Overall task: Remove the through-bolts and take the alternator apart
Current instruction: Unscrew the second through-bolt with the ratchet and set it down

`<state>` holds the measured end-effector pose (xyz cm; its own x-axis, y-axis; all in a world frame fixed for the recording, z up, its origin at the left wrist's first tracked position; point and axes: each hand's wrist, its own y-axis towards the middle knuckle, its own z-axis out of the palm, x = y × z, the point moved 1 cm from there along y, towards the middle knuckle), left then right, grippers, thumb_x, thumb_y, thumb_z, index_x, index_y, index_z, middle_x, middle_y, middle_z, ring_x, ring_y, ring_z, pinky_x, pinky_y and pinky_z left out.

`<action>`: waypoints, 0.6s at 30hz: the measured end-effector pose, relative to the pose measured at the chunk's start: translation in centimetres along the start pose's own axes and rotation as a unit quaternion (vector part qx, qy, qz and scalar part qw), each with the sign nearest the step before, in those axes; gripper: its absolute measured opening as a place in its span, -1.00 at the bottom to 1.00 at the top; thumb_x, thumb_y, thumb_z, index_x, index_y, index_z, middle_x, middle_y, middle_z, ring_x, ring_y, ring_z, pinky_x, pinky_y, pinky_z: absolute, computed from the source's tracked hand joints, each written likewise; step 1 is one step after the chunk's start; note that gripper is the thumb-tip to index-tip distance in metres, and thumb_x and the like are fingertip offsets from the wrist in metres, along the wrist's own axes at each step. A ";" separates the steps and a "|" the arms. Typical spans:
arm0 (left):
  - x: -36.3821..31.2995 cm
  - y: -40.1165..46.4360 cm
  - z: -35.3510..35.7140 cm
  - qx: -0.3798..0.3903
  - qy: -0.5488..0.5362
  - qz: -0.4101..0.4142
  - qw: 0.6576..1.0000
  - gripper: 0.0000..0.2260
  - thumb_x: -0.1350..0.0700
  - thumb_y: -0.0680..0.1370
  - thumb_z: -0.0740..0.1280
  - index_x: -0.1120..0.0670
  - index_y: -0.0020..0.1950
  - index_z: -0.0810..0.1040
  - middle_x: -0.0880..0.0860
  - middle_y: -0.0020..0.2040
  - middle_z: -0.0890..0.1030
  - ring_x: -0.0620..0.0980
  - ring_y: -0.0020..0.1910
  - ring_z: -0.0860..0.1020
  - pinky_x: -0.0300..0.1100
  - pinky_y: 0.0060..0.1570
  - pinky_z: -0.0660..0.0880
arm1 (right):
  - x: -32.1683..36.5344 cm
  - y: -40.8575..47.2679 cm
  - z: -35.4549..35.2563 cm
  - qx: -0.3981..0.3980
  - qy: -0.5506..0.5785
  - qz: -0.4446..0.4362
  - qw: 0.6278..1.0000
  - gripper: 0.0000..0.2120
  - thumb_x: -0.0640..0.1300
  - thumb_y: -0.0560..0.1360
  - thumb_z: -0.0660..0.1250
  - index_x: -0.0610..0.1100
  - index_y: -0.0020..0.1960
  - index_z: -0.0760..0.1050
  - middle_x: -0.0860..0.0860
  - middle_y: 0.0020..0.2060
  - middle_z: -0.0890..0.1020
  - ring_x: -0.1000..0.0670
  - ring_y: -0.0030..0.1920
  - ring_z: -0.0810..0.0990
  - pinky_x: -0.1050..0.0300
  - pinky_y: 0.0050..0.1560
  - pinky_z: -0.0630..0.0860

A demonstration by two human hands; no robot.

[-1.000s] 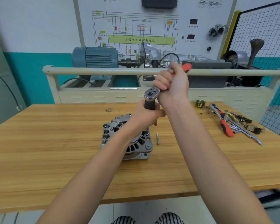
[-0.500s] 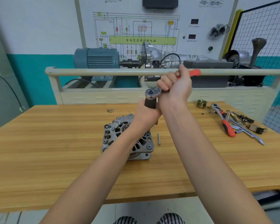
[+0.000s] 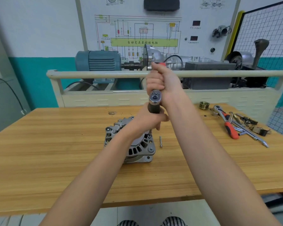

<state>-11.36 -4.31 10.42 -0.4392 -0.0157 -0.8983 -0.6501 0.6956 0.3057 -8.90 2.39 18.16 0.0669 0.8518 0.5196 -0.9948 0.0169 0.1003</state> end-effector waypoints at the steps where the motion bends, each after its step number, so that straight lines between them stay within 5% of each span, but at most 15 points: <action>1: 0.1 0.2 0.0 -0.033 -0.016 -0.005 0.999 -0.72 0.37 0.43 0.31 0.14 -0.43 0.36 -0.06 -0.61 0.38 -0.11 -0.60 0.33 -0.17 -0.33 0.36 | 0.0 -0.1 -0.4 -0.040 0.028 -0.095 0.994 -0.57 -0.14 0.62 0.14 -0.08 -0.42 0.19 0.10 -0.67 0.18 0.15 -0.73 0.13 0.34 -0.75 0.08; 4: 0.0 0.8 0.6 -0.130 -0.048 -0.013 0.990 -0.79 0.35 0.45 0.26 0.17 -0.36 0.38 0.03 -0.54 0.39 -0.04 -0.57 0.34 -0.18 -0.40 0.35 | -0.4 -1.1 -0.9 -0.116 0.068 -0.306 0.942 -0.65 -0.17 0.63 0.14 -0.07 -0.32 0.18 0.11 -0.64 0.15 0.13 -0.67 0.09 0.30 -0.68 0.08; 6: 0.0 0.9 0.9 -0.139 -0.045 -0.005 0.989 -0.79 0.35 0.44 0.27 0.18 -0.37 0.38 0.04 -0.53 0.38 -0.04 -0.58 0.35 -0.23 -0.48 0.34 | -0.4 -1.5 -1.1 -0.118 0.067 -0.324 0.936 -0.66 -0.16 0.63 0.13 -0.07 -0.31 0.17 0.11 -0.63 0.14 0.12 -0.66 0.08 0.30 -0.66 0.08; 10: 0.0 0.5 0.0 -0.024 0.012 0.016 1.000 -0.71 0.34 0.40 0.39 0.15 -0.45 0.37 0.00 -0.55 0.40 -0.13 -0.58 0.38 -0.34 -0.47 0.40 | 0.7 -0.8 -0.9 -0.033 0.022 -0.104 0.994 -0.61 -0.15 0.62 0.11 -0.07 -0.38 0.17 0.09 -0.67 0.16 0.14 -0.71 0.11 0.34 -0.71 0.06; 14: -0.3 0.0 -0.2 0.046 0.006 0.032 0.998 -0.70 0.35 0.39 0.39 0.13 -0.47 0.38 0.03 -0.52 0.44 -0.15 -0.55 0.39 -0.31 -0.42 0.39 | 0.6 0.2 -0.2 0.053 -0.055 0.100 0.992 -0.51 -0.08 0.64 0.06 -0.13 -0.46 0.22 0.13 -0.62 0.10 0.17 -0.69 0.04 0.34 -0.75 0.10; 18: 0.2 0.2 0.2 -0.008 -0.056 0.021 0.998 -0.66 0.40 0.39 0.31 0.10 -0.48 0.30 -0.09 -0.59 0.34 -0.14 -0.61 0.32 -0.17 -0.37 0.35 | 0.2 0.2 -0.1 0.027 0.010 0.019 0.999 -0.49 -0.10 0.64 0.09 -0.11 -0.50 0.22 0.10 -0.70 0.17 0.16 -0.75 0.12 0.36 -0.78 0.08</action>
<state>-11.45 -4.03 10.20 -0.3947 0.0947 -0.9139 -0.6430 0.6821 0.3483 -9.10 2.62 18.17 0.0277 0.8617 0.5067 -0.9910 -0.0429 0.1271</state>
